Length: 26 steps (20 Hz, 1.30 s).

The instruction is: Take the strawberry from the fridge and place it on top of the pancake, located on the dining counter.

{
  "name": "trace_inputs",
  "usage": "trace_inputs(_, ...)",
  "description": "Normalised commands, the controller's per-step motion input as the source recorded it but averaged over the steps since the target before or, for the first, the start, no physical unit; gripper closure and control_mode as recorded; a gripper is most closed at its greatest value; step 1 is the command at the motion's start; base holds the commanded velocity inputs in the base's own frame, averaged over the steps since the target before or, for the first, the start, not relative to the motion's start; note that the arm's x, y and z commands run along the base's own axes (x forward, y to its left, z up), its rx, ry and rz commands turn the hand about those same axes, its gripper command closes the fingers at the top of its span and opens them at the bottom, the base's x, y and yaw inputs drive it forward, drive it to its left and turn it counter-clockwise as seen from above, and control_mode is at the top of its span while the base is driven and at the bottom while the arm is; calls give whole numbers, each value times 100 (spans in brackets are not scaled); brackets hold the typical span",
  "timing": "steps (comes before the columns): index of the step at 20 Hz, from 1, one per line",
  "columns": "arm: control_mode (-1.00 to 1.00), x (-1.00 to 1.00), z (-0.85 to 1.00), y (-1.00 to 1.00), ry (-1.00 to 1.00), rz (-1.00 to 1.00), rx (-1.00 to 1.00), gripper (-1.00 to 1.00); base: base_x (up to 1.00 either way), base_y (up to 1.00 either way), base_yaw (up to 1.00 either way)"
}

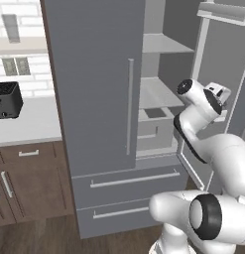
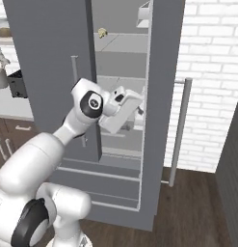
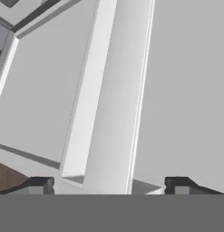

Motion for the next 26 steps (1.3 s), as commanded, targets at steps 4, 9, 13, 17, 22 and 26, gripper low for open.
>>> trace_inputs(4,-100,-2,63,79,0,5,-10,-100,0,0,0)
trace_inputs(9,-100,0,47,95,-9,0,15,-100,0,0,0)
trace_inputs(13,-100,6,-27,36,-42,0,82,-100,0,0,0)
trace_inputs(17,-100,0,-23,20,-48,-3,92,-100,0,0,0)
trace_inputs(22,-100,0,77,56,-49,-15,19,-100,0,0,0)
trace_inputs(26,-100,15,89,98,-39,-7,0,-100,0,0,0)
